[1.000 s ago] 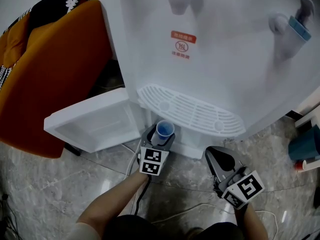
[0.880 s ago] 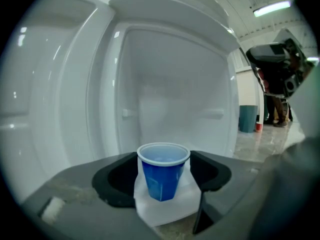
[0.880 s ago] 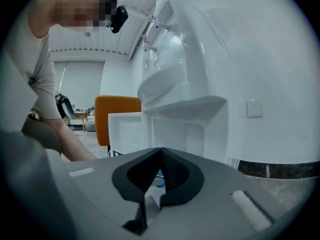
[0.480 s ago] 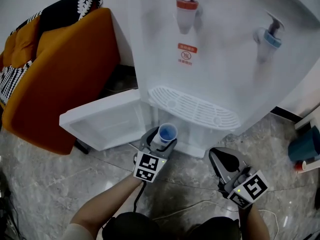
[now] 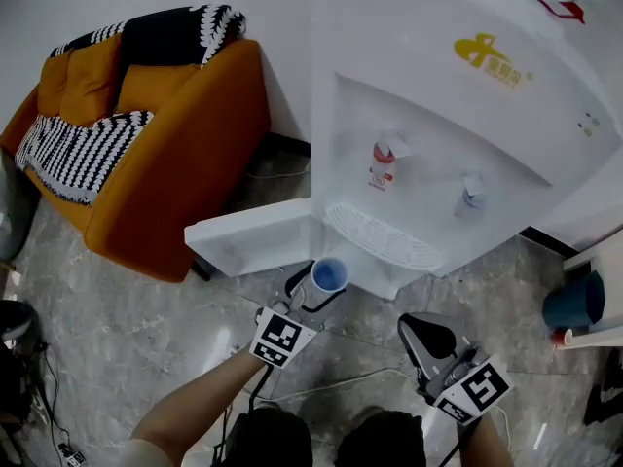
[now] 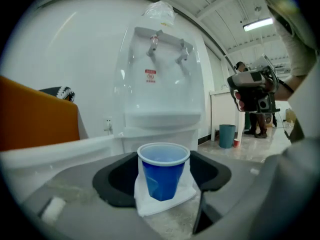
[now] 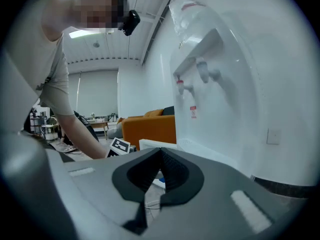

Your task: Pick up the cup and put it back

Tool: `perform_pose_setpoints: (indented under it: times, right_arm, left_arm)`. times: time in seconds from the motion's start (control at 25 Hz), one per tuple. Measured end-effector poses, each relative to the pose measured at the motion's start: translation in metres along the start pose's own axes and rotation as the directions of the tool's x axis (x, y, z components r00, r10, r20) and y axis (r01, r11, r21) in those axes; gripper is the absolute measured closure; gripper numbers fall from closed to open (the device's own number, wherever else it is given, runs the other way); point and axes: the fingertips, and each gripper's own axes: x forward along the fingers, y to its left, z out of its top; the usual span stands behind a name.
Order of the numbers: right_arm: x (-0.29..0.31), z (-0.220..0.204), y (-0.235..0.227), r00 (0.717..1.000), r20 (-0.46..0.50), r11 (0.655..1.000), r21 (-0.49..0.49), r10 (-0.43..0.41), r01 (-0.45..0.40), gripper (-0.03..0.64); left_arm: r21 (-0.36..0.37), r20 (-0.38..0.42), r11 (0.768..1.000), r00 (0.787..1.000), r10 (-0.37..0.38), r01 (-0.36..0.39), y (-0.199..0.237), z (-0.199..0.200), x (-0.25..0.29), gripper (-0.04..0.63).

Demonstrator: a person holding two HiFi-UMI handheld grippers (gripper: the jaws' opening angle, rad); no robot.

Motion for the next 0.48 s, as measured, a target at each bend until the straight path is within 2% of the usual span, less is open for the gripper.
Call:
perform_pose_setpoints:
  times: [0.28,0.48]
  right_arm:
    - [-0.023,0.128,0.029,1.000,-0.009,0.999,0.047,0.020,-0.020,0.614]
    - [-0.043,0.229,0.043,1.000,-0.020,0.999,0.053,0.000,0.001,0.614]
  left_arm:
    - [-0.030,-0.015,0.999,1.000,0.027,-0.027,-0.001,0.111,-0.071,0.261]
    - [-0.039,0.013,0.997,0.998,0.064,-0.063,0.005,0.208,-0.119,0.261]
